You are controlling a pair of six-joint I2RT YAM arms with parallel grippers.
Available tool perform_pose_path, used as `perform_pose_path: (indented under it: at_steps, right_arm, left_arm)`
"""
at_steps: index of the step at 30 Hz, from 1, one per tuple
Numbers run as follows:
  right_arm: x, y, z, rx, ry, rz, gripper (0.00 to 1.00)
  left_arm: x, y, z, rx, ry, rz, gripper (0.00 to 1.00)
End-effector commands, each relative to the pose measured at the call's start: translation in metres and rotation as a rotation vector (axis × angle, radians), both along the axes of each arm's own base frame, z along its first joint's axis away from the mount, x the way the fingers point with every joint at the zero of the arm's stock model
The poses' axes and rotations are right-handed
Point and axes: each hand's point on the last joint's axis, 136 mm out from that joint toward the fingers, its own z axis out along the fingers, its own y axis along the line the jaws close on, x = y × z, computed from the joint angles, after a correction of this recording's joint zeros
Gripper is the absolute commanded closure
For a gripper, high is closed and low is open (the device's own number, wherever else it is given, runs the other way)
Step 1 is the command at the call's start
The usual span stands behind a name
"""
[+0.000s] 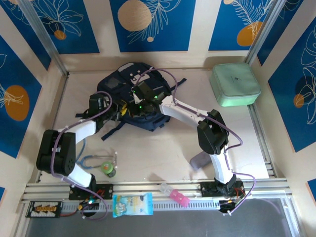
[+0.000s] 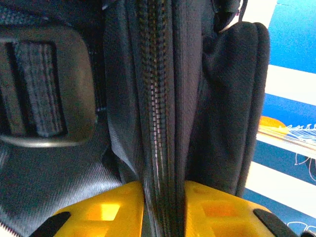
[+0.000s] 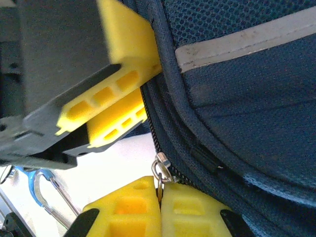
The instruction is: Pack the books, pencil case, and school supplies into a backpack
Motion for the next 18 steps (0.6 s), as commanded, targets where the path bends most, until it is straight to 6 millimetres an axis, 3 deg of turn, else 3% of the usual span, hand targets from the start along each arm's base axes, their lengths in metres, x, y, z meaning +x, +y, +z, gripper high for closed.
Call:
perform_pose_path:
  at_steps: [1,3,5,13,18]
  right_arm:
    - [-0.014,0.027,0.029,0.084,-0.053,0.108,0.99]
    - [-0.010,0.015,0.019,0.023,-0.065,0.075,0.99]
    - [-0.003,-0.007,0.010,-0.038,-0.078,0.026,0.99]
    - [0.012,-0.108,-0.014,-0.144,-0.081,-0.125,0.92]
    - [0.029,-0.131,-0.015,-0.148,-0.081,-0.186,0.93]
  left_arm:
    - [0.014,-0.011,0.010,-0.007,-0.045,-0.035,0.81]
    - [0.016,-0.011,0.011,-0.005,-0.050,-0.034,0.94]
    - [0.017,-0.009,0.011,-0.006,-0.047,-0.026,0.99]
    - [0.015,0.000,0.012,-0.007,-0.050,-0.032,1.00]
    - [0.012,0.000,0.012,0.007,-0.052,-0.045,1.00]
